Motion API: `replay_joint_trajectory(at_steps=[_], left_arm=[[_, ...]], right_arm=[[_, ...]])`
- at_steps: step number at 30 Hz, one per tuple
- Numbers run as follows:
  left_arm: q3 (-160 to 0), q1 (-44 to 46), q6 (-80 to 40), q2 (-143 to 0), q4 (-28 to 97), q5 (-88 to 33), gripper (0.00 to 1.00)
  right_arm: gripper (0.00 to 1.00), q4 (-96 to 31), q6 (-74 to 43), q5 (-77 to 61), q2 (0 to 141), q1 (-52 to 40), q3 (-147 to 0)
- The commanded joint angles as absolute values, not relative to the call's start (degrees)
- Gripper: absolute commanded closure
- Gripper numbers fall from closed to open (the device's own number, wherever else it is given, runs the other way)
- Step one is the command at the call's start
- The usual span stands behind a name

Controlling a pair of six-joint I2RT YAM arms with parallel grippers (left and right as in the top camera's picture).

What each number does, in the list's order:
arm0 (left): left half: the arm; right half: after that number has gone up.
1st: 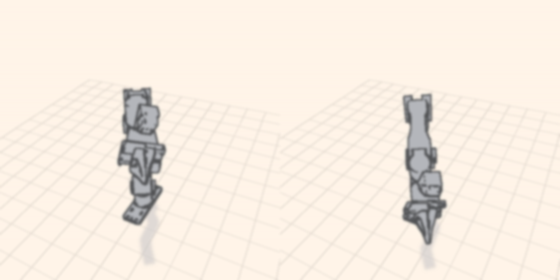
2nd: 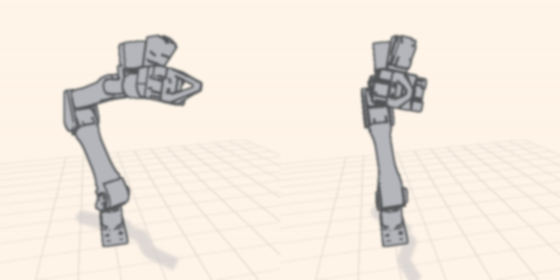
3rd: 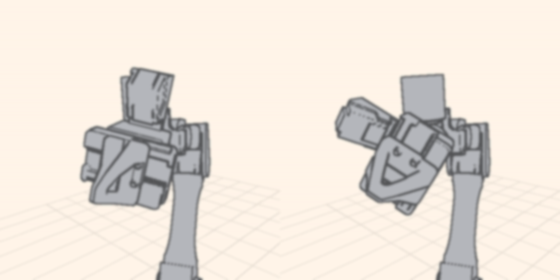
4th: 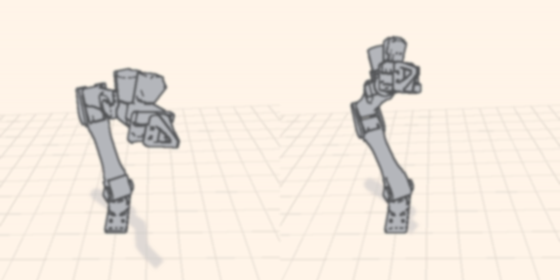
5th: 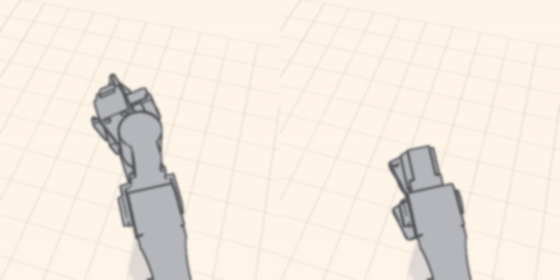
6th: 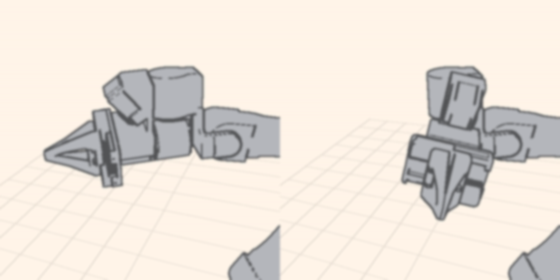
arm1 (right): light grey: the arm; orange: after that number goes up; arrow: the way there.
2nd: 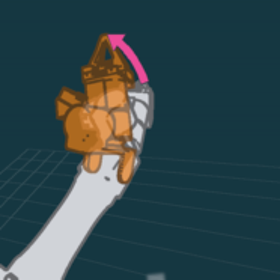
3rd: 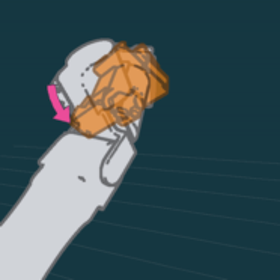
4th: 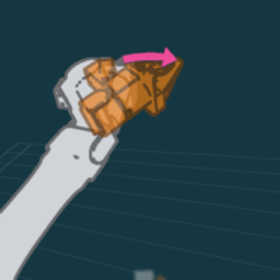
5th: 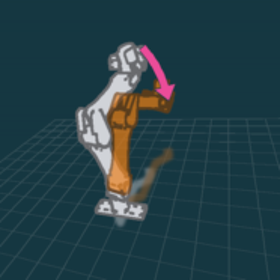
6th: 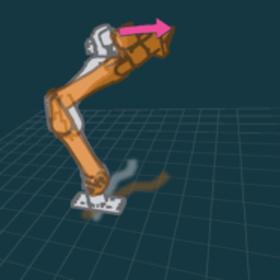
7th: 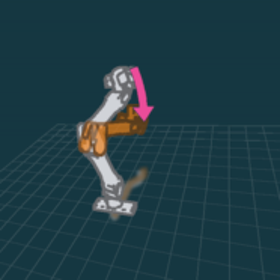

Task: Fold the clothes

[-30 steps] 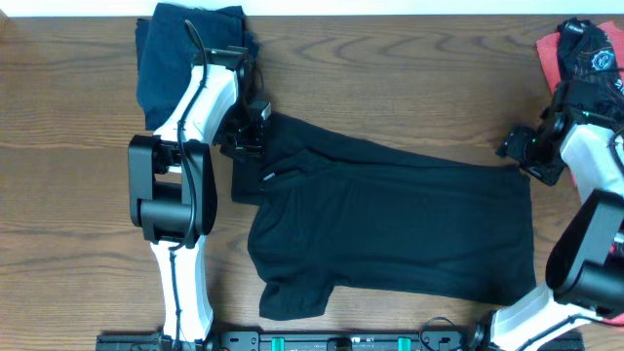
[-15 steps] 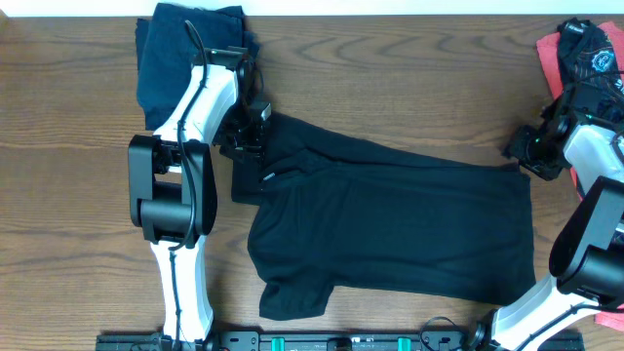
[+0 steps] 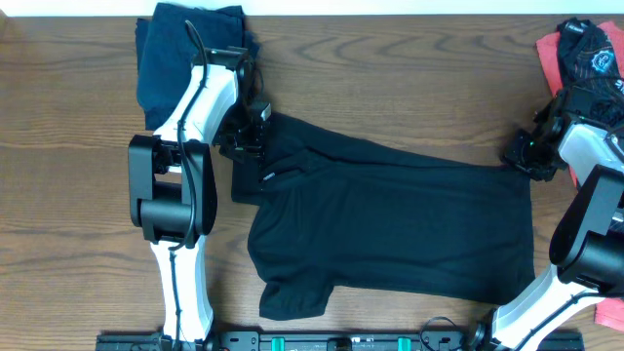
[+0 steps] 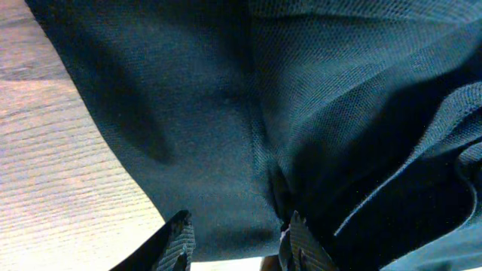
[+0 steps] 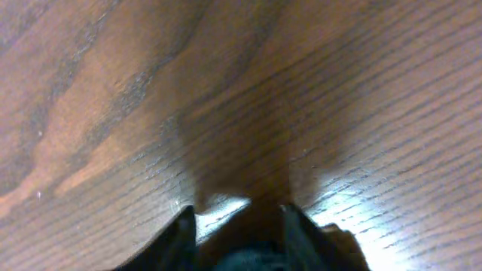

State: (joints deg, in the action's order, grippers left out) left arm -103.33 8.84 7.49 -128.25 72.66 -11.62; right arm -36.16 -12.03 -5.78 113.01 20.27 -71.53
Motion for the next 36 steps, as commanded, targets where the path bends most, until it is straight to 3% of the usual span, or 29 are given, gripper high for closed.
replay_joint_trajectory(at_steps=[1, 9, 36], left_arm=[[-103.1, 8.9, 7.2, -126.4, 73.0, -11.5, 0.56], [-103.0, 8.9, 7.2, -126.4, 73.0, -11.5, 0.56], [-102.9, 8.9, 6.5, -126.4, 73.0, -11.5, 0.56]], right_arm=[[0.80, -36.2, -11.9, -6.1, 113.9, 20.2, -71.4], [0.99, -39.5, -12.2, -5.8, 113.8, 20.2, -74.4], [0.99, -67.2, -21.4, -9.4, 107.1, 20.2, -82.4]])
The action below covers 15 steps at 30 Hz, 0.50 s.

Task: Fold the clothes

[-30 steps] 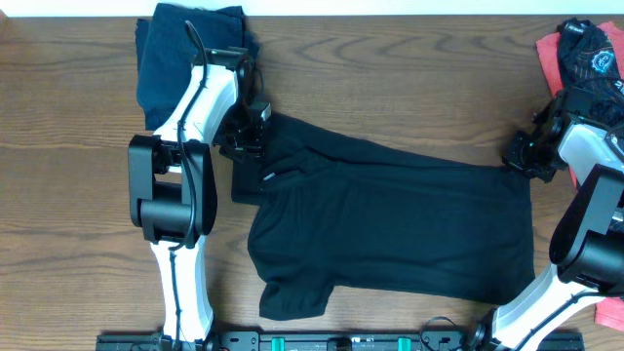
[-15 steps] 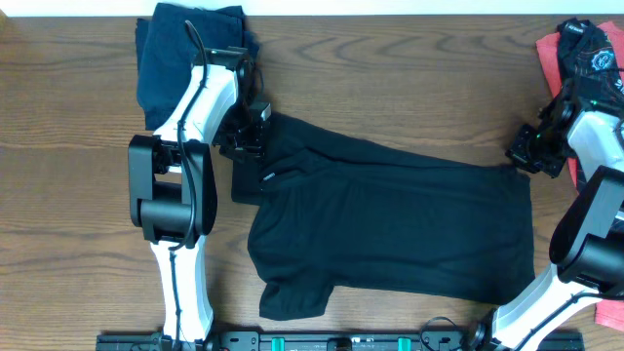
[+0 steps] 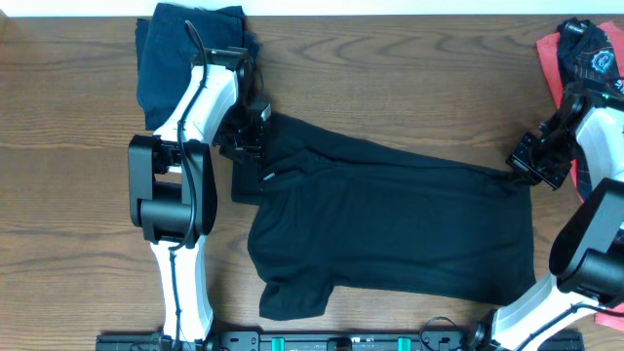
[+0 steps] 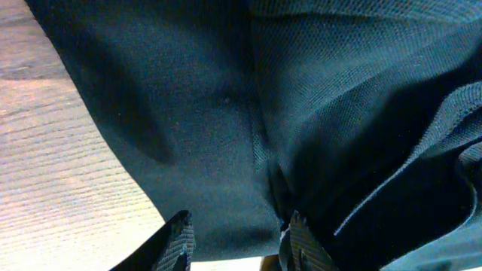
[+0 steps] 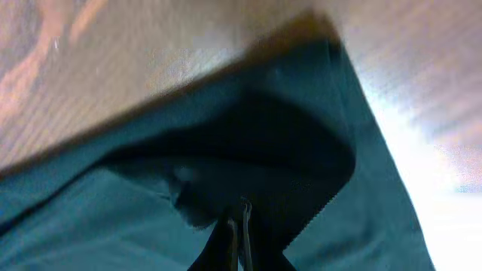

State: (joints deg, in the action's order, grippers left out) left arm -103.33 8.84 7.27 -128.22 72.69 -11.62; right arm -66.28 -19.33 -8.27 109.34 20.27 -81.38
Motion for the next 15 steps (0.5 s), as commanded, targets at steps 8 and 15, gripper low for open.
replay_joint_trajectory(at_steps=[8, 15], left_arm=[[-102.9, 8.9, 5.2, -126.4, 73.0, -11.5, 0.56], [-102.9, 8.7, 5.2, -126.4, 73.1, -10.6, 0.56]], right_arm=[[0.99, -69.6, -21.7, -3.5, 107.0, 20.2, -76.8], [0.99, -67.9, -29.0, 4.8, 106.2, 20.5, -70.1]])
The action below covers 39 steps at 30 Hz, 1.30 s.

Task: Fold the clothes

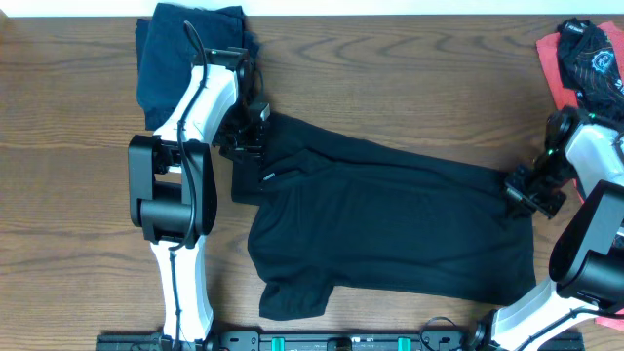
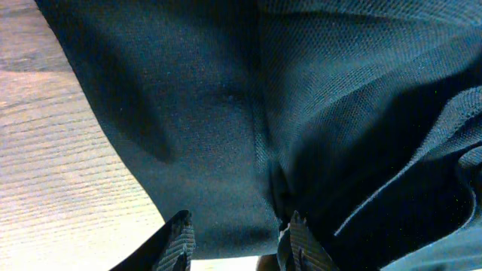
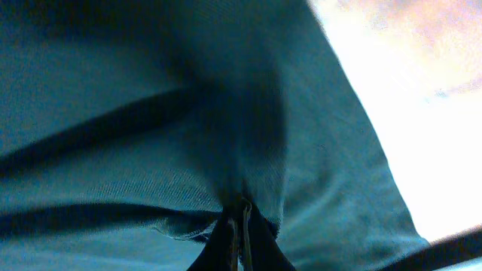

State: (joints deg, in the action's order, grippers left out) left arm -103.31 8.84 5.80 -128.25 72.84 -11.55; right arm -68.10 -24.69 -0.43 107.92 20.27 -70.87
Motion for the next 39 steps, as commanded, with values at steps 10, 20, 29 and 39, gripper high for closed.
replay_joint_trajectory(at_steps=[10, 20, 29, 39], left_arm=[[-102.9, 5.7, 2.7, -126.4, 73.2, -9.4, 0.56], [-102.9, 4.9, 2.2, -126.4, 72.8, -9.4, 0.56], [-103.1, 4.9, 4.5, -124.6, 70.5, -16.0, 0.58], [-103.1, 7.1, 14.8, -119.0, 68.8, -28.5, 0.38]], right_arm=[[0.99, -68.6, -30.5, 9.3, 96.9, 22.2, -70.1], [0.96, -70.1, -34.2, 12.9, 96.1, 23.6, -69.4], [0.33, -70.1, -29.8, 5.4, 96.1, 23.6, -69.4], [0.32, -69.5, -25.4, 2.0, 96.1, 23.4, -69.4]])
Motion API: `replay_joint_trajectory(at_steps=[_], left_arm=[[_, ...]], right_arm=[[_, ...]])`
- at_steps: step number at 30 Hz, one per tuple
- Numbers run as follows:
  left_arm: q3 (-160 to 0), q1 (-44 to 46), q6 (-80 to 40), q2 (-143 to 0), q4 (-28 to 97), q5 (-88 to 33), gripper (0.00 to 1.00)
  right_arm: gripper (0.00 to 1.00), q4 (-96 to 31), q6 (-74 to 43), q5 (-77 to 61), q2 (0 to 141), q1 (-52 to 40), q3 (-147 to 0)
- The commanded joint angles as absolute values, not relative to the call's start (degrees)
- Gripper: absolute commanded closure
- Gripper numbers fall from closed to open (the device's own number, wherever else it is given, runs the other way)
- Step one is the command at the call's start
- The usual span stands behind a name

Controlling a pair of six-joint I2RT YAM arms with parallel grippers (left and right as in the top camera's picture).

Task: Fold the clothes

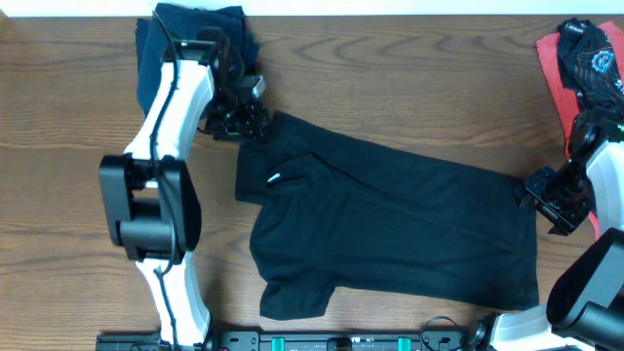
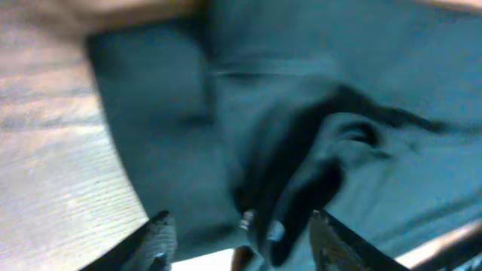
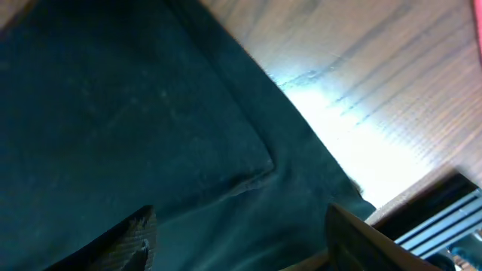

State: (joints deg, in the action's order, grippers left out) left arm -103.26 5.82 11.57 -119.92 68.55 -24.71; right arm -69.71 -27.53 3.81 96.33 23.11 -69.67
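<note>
A black short-sleeved shirt (image 1: 390, 224) lies spread on the wooden table (image 1: 409, 78), collar end to the left, hem to the right. My left gripper (image 1: 242, 119) is low over the shirt's upper left shoulder. In the left wrist view it (image 2: 241, 237) is open, with a dark fold of cloth (image 2: 301, 188) between its spread fingers. My right gripper (image 1: 551, 195) is at the hem's upper right corner. It (image 3: 245, 245) is open too, and flat black cloth (image 3: 151, 128) lies under it.
A folded navy garment (image 1: 180, 39) lies at the back left, behind the left arm. A red and black garment (image 1: 585, 54) is bunched at the back right edge. The arms' base rail (image 1: 341, 341) runs along the front edge.
Both grippers have opened. The right one was shut on the hem's corner and now sits further right, with the hem drawn out squarer. The left arm's elbow has swung left.
The right gripper hung open over bare wood beyond the shirt's right corner. Then it was shut on that corner, and later lower and further out with it. The left gripper stayed narrow on the shoulder cloth. Now both are open and the shirt lies stretched flatter.
</note>
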Motion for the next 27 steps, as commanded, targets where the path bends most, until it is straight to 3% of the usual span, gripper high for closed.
replay_joint_trajectory(at_steps=[1, 10, 13, 18, 27], left_arm=[[-103.0, 7.6, 14.8, -119.1, 68.9, -28.5, 0.38], [-102.8, 16.4, 12.9, -119.4, 63.7, -28.5, 0.39], [-102.8, 19.0, 11.1, -120.2, 60.4, -27.8, 0.50], [-102.8, 21.8, 7.8, -122.7, 58.5, -26.2, 0.78], [-102.8, 22.3, 6.7, -127.9, 58.5, -26.2, 0.85]], right_arm=[[0.32, -69.3, -25.2, 1.8, 96.1, 23.2, -69.4], [0.33, -67.0, -25.2, 1.0, 96.1, 19.4, -69.3], [0.34, -66.7, -25.2, 1.0, 96.1, 18.1, -69.3], [0.36, -66.9, -25.2, 1.0, 96.1, 16.2, -69.2], [0.41, -67.0, -25.2, 1.0, 96.1, 15.2, -69.2]])
